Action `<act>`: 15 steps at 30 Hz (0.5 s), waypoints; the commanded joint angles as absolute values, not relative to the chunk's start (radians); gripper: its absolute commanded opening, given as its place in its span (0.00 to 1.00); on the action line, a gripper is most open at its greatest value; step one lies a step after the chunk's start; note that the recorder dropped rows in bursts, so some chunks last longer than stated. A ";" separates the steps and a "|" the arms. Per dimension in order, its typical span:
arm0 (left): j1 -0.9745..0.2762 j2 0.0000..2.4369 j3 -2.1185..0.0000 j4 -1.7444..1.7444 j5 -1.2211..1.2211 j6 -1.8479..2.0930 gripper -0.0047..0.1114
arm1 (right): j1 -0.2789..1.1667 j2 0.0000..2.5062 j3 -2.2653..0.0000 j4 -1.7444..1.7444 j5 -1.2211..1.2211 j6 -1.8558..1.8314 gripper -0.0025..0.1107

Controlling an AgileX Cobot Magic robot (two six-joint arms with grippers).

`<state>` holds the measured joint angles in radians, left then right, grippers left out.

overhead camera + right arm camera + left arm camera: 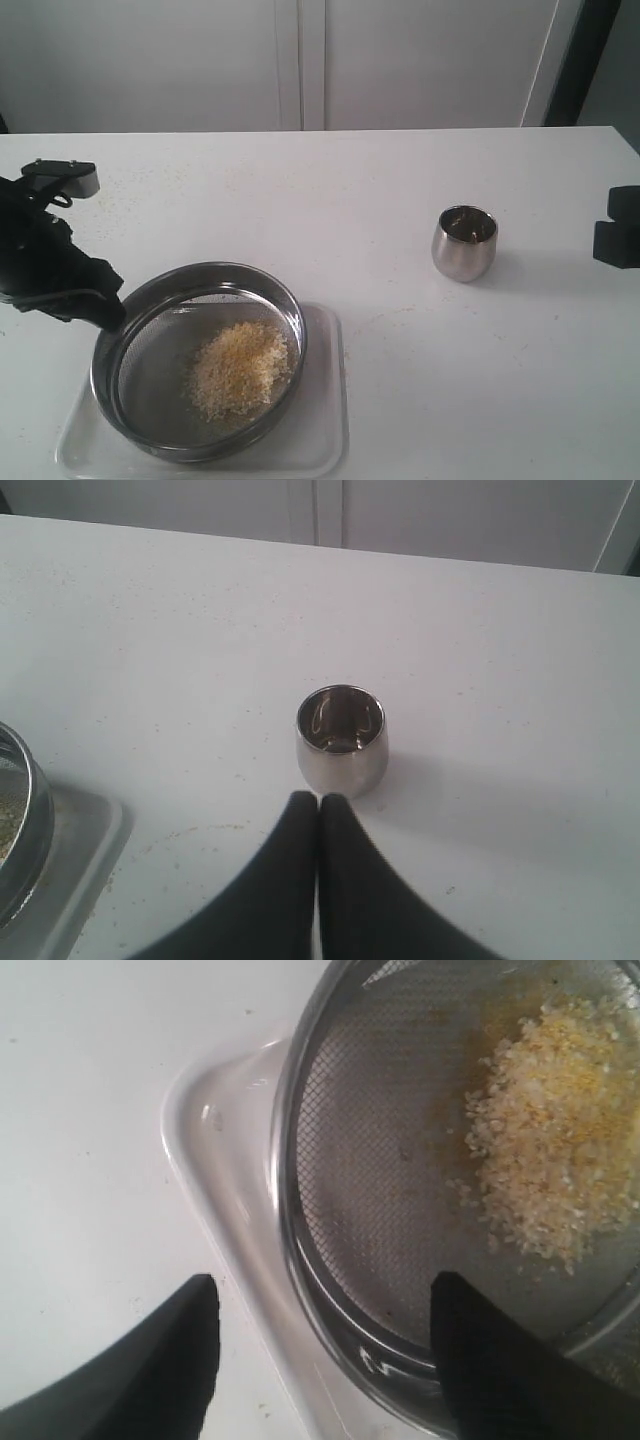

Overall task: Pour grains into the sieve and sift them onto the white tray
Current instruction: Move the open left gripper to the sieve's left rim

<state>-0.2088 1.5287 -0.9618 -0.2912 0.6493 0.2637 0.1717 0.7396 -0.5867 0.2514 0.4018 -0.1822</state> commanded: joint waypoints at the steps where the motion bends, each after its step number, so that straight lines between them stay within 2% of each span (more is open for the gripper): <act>1: -0.226 1.566 -0.968 -0.267 0.623 0.213 0.59 | 0.169 0.734 -0.580 0.254 0.397 -0.181 0.02; 15: -0.233 1.667 -0.968 -0.284 0.535 0.209 0.58 | 0.169 0.734 -0.580 0.254 0.397 -0.181 0.02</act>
<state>-0.2261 1.6617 -0.9621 -0.2717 0.5290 0.2183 0.1717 0.7396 -0.5867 0.2514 0.4036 -0.1822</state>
